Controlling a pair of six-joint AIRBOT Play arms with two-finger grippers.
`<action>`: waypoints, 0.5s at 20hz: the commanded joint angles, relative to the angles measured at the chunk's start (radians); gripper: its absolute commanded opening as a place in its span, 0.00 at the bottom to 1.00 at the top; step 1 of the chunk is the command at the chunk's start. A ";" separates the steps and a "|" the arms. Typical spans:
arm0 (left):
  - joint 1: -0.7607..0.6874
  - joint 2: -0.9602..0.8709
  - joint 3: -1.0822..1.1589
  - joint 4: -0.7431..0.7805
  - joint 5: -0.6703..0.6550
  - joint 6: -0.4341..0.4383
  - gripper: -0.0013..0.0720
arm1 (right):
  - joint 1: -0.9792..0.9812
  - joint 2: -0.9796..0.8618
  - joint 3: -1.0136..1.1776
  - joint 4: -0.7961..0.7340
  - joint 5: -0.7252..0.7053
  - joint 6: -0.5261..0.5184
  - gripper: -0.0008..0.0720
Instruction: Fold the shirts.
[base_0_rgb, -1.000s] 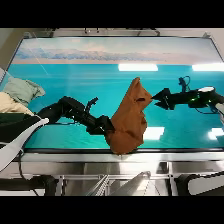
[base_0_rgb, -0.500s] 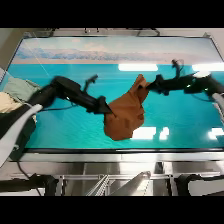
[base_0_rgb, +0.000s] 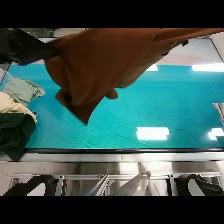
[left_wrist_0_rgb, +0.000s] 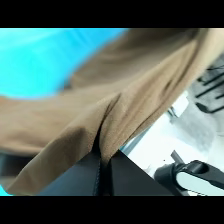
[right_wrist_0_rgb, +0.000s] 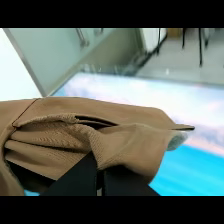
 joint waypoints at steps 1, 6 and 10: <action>0.034 0.024 0.065 0.010 0.054 -0.006 0.03 | 0.024 0.080 -0.005 -0.014 -0.010 -0.012 0.04; -0.002 -0.146 -0.056 0.029 0.079 -0.002 0.03 | 0.130 -0.203 -0.169 -0.017 -0.014 0.009 0.04; -0.047 -0.362 -0.262 0.057 -0.026 0.123 1.00 | 0.147 -0.543 -0.252 -0.087 -0.177 0.009 0.04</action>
